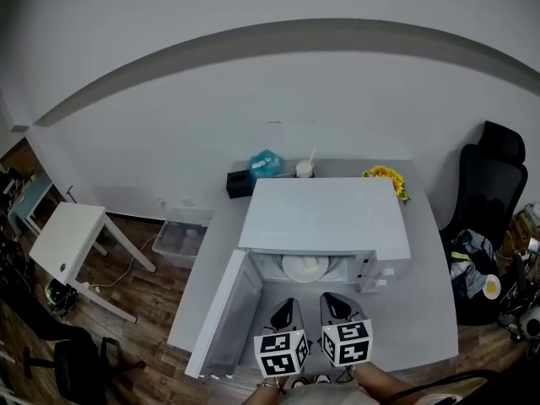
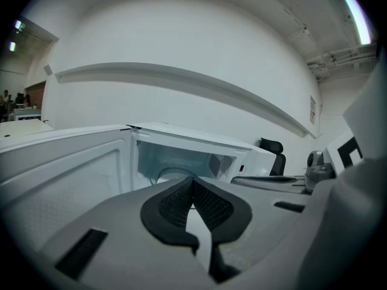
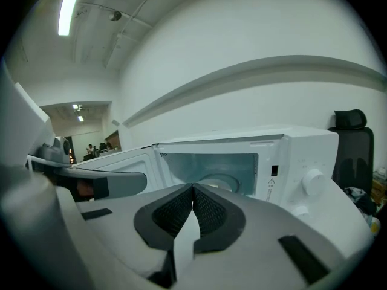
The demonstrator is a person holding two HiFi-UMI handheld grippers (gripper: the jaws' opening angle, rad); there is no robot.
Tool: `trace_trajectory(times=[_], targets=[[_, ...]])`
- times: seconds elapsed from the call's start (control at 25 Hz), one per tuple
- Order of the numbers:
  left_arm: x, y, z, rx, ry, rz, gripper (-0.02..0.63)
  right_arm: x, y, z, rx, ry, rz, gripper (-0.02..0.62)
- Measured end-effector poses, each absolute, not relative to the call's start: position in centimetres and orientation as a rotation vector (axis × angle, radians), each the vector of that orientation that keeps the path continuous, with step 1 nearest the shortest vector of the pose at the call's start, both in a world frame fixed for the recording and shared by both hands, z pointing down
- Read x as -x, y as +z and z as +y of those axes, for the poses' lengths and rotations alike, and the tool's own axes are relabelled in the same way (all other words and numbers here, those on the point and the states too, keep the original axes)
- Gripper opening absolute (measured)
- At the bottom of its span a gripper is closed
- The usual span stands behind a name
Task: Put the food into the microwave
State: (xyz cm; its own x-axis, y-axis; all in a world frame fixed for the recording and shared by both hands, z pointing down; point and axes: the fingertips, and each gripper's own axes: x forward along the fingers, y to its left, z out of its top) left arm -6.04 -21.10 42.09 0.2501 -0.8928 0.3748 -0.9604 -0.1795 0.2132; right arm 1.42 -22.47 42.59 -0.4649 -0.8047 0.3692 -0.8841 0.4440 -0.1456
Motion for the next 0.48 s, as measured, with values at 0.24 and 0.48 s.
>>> trace_trajectory(times=[0.24, 0.48], targets=[[5.6, 41.8, -21.1, -2.149, 0.228, -1.684, 0.003, -2.0, 42.9, -21.4, -1.491, 0.490, -2.436, 0.017], [5.0, 41.4, -20.6, -2.162, 0.220, -1.664, 0.003, -2.2, 42.1, -20.8, -1.502, 0.468, -2.435, 0.017]])
